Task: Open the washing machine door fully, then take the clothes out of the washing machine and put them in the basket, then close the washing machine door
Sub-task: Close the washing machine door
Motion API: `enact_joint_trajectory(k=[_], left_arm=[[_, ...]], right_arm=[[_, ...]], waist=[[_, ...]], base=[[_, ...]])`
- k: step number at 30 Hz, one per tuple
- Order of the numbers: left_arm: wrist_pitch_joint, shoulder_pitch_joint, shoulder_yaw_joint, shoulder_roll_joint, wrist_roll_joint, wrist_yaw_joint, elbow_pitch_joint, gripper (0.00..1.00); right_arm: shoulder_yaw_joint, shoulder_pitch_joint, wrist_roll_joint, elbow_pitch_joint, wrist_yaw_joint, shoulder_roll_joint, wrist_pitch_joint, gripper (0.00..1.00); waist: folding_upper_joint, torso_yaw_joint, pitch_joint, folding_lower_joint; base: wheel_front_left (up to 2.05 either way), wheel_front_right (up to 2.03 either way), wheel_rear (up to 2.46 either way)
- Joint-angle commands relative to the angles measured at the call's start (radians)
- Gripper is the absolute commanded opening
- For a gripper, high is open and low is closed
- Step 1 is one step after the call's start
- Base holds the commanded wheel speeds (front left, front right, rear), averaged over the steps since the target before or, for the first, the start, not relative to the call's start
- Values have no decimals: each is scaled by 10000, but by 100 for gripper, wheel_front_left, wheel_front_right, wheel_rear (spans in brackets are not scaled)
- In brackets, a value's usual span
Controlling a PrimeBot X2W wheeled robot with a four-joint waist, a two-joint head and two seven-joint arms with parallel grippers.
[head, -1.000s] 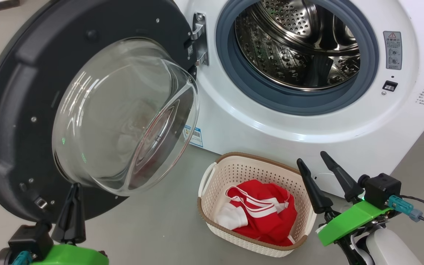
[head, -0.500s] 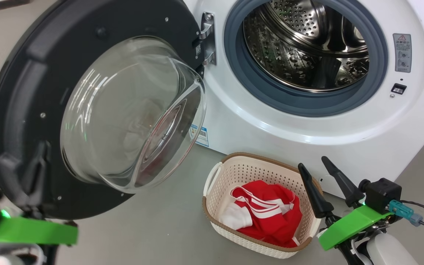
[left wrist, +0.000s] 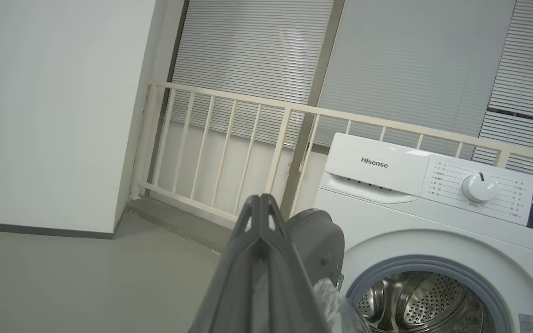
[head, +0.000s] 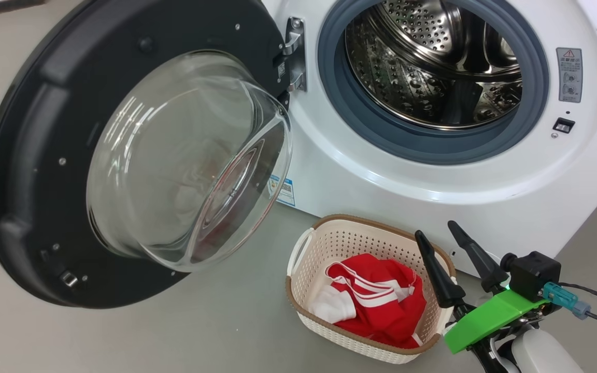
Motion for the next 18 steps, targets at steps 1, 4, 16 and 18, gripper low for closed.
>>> enact_joint_trajectory(k=[1, 4, 16, 18], left_arm=[[231, -664, 687, 519, -457, -85, 64, 0], [684, -953, 1184, 540, -1397, -44, 599, 0], [2108, -1872, 2938, 488, -4528, 109, 3967, 0], [2523, -1944, 3050, 414, -4987, 236, 4514, 0]], right_arm=[[208, -70, 61, -226, 16, 7, -120, 100], [214, -71, 66, -235, 16, 17, -120, 100], [223, -196, 47, -257, 16, -39, -120, 100], [227, -199, 63, -244, 16, -45, -120, 100]], waist=[[0, -40, 0, 0], [0, -104, 17, 0], [0, -305, 238, 0], [0, -345, 236, 0]], base=[[0, 0, 0], [0, 0, 0], [0, 0, 0], [0, 0, 0]])
